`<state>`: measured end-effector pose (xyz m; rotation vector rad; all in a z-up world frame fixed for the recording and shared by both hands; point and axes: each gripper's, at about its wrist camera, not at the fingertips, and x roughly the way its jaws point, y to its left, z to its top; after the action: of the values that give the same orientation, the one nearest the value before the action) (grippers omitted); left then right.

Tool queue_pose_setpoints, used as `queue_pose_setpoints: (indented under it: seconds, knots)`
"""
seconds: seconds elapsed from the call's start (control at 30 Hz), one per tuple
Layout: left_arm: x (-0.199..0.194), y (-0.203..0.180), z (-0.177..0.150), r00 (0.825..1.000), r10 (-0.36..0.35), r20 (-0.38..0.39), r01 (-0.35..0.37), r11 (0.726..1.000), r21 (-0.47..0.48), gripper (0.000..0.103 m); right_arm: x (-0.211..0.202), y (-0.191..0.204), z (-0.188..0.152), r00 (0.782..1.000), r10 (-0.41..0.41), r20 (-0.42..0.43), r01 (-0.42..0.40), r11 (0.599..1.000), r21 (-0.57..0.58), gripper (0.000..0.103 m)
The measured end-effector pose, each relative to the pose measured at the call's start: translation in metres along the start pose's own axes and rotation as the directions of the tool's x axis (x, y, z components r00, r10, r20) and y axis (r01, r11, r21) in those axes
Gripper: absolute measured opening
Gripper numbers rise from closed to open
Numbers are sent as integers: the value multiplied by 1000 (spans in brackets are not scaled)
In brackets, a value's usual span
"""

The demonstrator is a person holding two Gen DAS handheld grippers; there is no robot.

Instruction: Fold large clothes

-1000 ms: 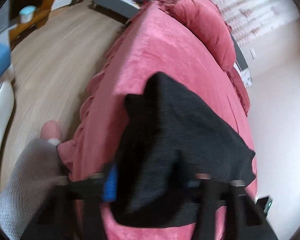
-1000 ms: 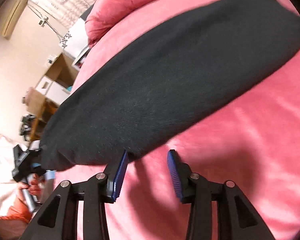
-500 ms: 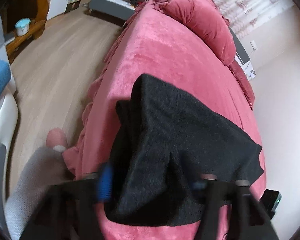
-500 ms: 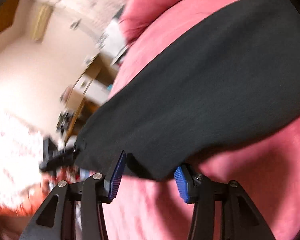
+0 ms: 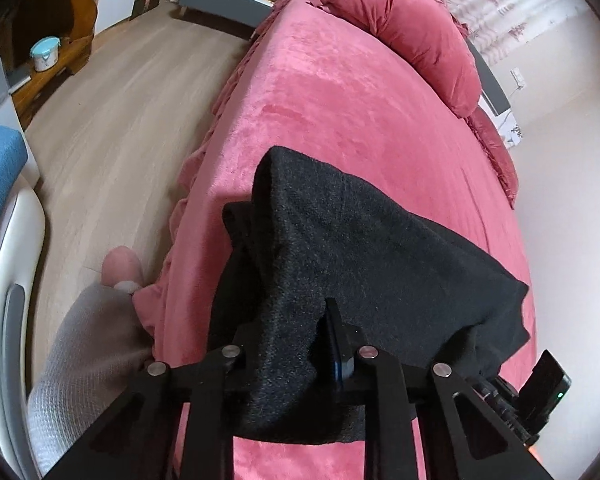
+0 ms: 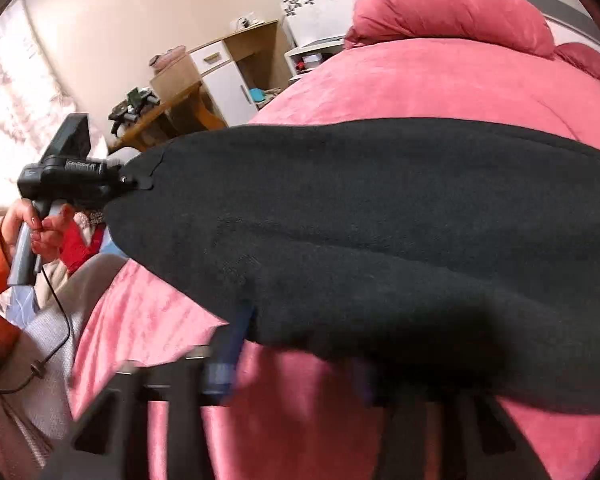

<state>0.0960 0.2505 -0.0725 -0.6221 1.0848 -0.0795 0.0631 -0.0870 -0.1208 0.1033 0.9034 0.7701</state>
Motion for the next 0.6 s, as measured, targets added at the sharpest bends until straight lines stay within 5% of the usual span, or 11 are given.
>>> queue_pose_setpoints:
  seconds: [0.2,0.33,0.4,0.5,0.6]
  knots:
    - [-25,-1,-3,997,-72,15,72,997,11,20,-76,37,-20,998,68,17,-65,987,-148,4]
    - [6,13,-19,999,34,-37,-32,998,58,21,-56,31,-41,997,68,-40,-71,994,-86,0]
    - [12,20,-24,999,34,-8,-33,998,51,30,-35,13,-58,994,-49,-98,45,998,-34,3]
    - [-3,25,-26,996,58,61,-60,998,30,61,-35,6,-60,997,33,-64,-27,995,99,15]
    - [-26,26,-24,989,87,124,-95,993,63,62,-63,11,-54,999,27,31,-30,994,102,22]
